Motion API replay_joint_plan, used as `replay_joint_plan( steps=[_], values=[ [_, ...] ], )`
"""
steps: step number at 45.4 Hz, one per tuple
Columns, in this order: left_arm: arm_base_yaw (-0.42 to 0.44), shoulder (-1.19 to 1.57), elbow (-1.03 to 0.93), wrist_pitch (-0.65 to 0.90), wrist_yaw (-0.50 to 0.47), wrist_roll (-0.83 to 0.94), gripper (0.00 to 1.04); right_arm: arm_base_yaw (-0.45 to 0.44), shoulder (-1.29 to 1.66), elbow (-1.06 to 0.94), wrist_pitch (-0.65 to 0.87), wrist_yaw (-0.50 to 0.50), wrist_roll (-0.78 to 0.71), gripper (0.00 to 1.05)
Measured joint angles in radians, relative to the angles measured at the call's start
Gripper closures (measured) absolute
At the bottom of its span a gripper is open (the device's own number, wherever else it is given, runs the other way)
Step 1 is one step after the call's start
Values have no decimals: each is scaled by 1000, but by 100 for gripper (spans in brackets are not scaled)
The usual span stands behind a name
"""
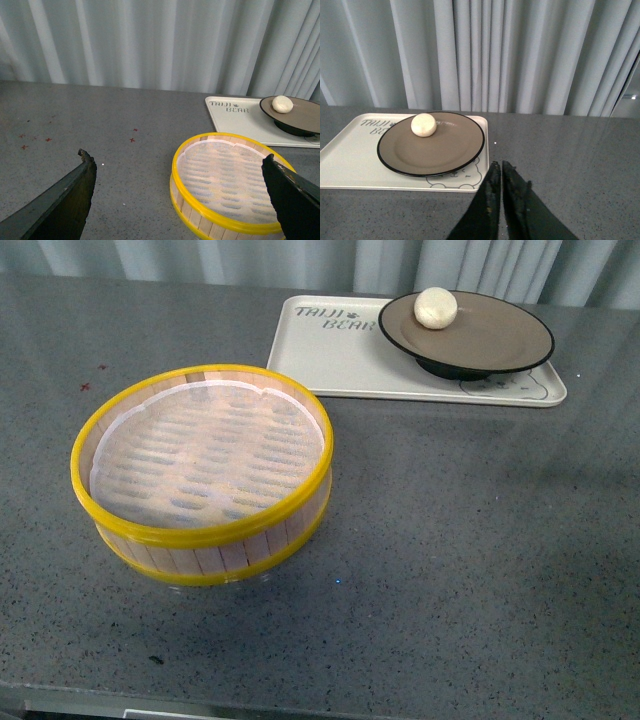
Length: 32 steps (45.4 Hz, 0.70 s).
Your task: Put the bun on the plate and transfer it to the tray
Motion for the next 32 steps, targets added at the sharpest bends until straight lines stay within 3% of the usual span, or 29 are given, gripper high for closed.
replay_joint_plan(
  steps=[8, 32],
  values=[
    [0, 0, 0, 0, 0, 0, 7, 64, -159, -108, -62, 56, 0, 103],
    [0, 0, 0, 0, 0, 0, 7, 66, -580, -232, -360, 60, 0, 103]
  ],
)
